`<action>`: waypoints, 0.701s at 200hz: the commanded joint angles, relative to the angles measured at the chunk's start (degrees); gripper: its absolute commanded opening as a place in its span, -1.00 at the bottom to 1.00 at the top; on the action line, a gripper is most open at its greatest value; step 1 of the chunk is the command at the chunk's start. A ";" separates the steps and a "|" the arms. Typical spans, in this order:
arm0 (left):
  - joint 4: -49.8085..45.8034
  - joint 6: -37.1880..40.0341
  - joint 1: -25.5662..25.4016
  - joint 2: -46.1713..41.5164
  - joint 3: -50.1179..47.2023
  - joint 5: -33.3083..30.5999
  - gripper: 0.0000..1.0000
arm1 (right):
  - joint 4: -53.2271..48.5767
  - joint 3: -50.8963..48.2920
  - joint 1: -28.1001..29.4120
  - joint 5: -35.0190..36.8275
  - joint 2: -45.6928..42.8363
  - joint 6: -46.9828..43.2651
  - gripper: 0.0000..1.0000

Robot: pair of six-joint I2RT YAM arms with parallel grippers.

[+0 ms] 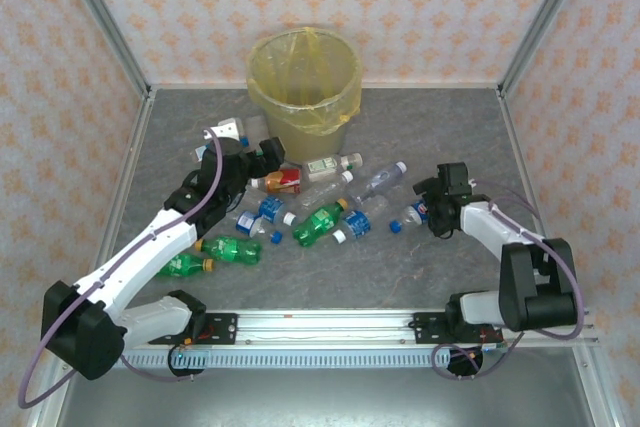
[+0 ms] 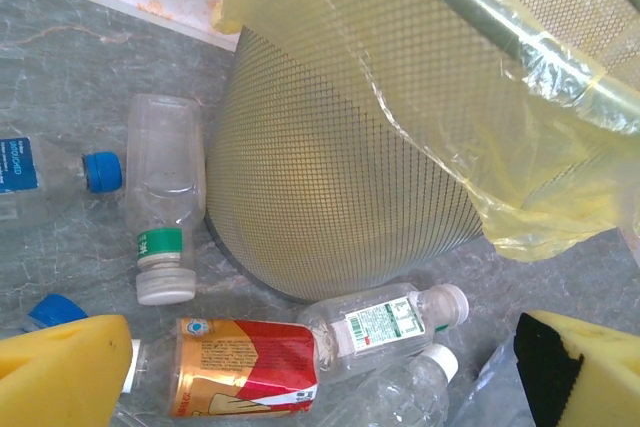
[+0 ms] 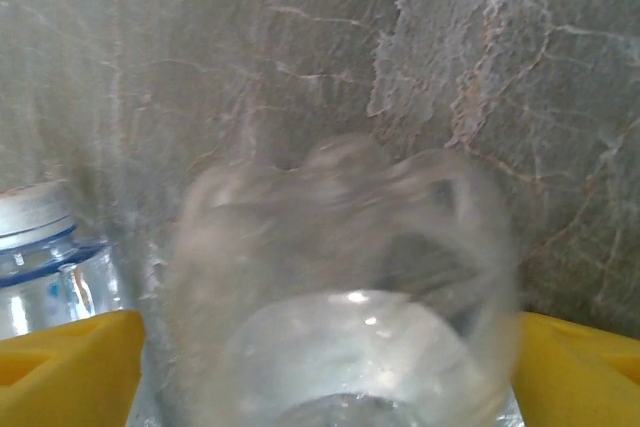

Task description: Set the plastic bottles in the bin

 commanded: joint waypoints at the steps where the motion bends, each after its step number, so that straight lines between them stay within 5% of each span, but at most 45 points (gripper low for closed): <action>1: -2.11 1.14 -0.56 -1.36 -0.44 -1.87 0.98 | 0.40 2.76 -0.23 -0.32 2.68 -2.20 0.66; 46: -2.23 0.79 -0.52 -2.12 -0.89 -2.45 0.98 | 0.28 1.13 -0.23 -1.39 2.41 -3.45 0.45; 95: -2.10 0.76 -0.55 -1.47 -0.35 -2.23 0.98 | -0.53 0.44 -0.23 -0.17 -1.47 -5.51 0.01; 140: -2.47 0.88 -0.53 0.18 1.60 -1.76 0.98 | -3.11 4.15 -0.23 2.26 -5.47 -7.64 -0.03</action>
